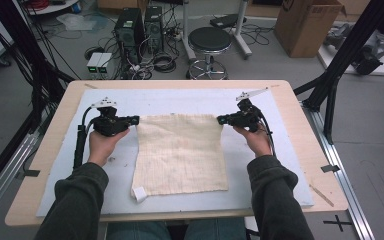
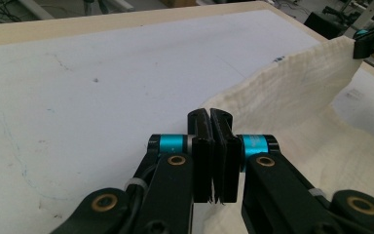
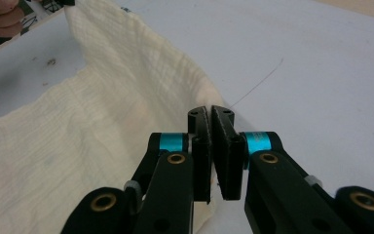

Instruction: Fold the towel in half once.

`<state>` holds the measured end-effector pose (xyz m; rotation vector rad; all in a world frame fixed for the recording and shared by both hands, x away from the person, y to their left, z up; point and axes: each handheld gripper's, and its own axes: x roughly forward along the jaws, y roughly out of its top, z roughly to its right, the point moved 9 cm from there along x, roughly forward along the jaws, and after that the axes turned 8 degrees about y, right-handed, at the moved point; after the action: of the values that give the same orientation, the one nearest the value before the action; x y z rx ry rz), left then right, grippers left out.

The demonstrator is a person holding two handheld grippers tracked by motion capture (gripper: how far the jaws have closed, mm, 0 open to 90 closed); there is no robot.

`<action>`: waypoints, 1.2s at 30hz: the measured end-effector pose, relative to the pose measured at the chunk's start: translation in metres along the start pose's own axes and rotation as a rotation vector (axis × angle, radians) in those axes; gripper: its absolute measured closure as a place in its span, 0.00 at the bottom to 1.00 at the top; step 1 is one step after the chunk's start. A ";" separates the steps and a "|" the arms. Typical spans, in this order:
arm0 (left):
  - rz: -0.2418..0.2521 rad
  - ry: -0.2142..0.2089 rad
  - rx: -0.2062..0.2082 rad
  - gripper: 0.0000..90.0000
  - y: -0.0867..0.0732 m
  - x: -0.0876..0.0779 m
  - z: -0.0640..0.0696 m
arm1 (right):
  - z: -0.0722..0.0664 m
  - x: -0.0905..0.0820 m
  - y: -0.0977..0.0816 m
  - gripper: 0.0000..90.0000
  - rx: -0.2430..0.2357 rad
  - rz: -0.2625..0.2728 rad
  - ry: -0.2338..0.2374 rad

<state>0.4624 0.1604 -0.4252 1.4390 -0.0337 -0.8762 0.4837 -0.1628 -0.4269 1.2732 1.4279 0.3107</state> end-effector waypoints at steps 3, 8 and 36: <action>0.001 -0.010 0.007 0.97 -0.001 -0.002 0.003 | -0.002 -0.001 0.001 0.96 -0.014 0.010 0.004; 0.006 -0.018 0.009 0.97 -0.002 -0.005 0.006 | -0.007 -0.005 0.001 0.96 -0.014 0.018 0.011; 0.012 -0.064 0.037 0.97 -0.014 -0.020 0.019 | -0.023 -0.014 -0.008 0.96 -0.026 0.049 0.045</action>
<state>0.4318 0.1572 -0.4239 1.4438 -0.1068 -0.9154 0.4576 -0.1669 -0.4179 1.2887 1.4275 0.3916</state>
